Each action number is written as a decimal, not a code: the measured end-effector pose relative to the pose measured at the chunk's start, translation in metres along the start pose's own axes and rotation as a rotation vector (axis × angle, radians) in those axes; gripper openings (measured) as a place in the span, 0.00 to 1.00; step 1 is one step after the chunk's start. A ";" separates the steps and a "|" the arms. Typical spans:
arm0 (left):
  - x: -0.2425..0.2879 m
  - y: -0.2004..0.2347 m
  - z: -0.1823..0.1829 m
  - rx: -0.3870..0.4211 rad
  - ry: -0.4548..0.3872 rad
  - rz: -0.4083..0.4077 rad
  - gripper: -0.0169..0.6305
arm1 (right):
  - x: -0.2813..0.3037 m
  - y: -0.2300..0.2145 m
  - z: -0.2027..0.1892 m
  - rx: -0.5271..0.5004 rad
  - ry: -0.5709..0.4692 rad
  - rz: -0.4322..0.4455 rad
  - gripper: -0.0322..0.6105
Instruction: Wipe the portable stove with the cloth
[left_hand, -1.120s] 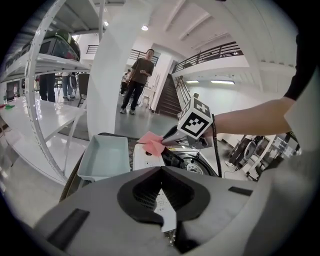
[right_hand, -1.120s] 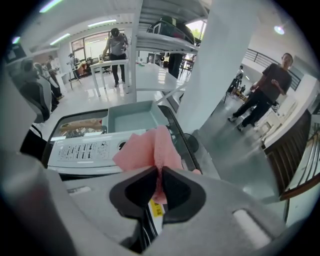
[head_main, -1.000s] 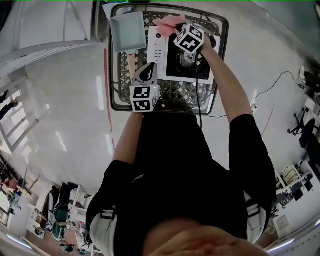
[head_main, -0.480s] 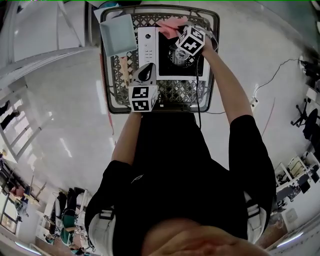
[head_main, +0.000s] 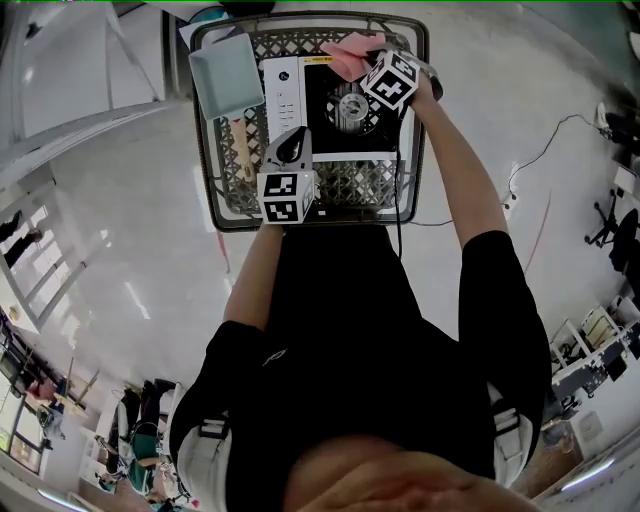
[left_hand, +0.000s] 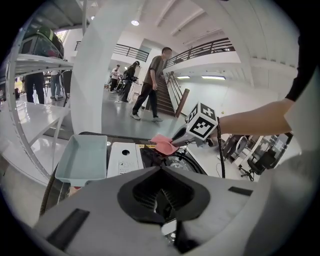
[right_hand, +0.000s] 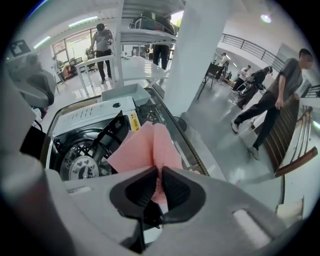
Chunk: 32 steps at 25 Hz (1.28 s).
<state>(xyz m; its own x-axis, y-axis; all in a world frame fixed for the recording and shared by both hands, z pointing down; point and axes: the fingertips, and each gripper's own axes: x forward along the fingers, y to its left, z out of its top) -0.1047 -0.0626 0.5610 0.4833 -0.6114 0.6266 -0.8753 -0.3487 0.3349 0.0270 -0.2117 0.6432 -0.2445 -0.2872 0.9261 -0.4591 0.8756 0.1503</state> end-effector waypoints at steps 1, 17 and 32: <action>0.001 -0.001 0.000 -0.001 0.002 0.000 0.02 | -0.001 -0.002 -0.003 0.003 0.004 0.001 0.10; 0.030 -0.034 0.002 0.001 0.005 0.015 0.03 | -0.011 -0.034 -0.053 0.043 0.010 0.013 0.10; 0.033 -0.070 0.014 0.029 -0.013 0.082 0.02 | -0.019 -0.044 -0.091 0.127 -0.079 0.003 0.10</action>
<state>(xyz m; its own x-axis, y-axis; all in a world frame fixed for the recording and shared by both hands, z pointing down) -0.0269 -0.0684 0.5489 0.4105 -0.6479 0.6416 -0.9112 -0.3178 0.2620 0.1298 -0.2090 0.6503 -0.3105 -0.3186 0.8956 -0.5615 0.8217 0.0977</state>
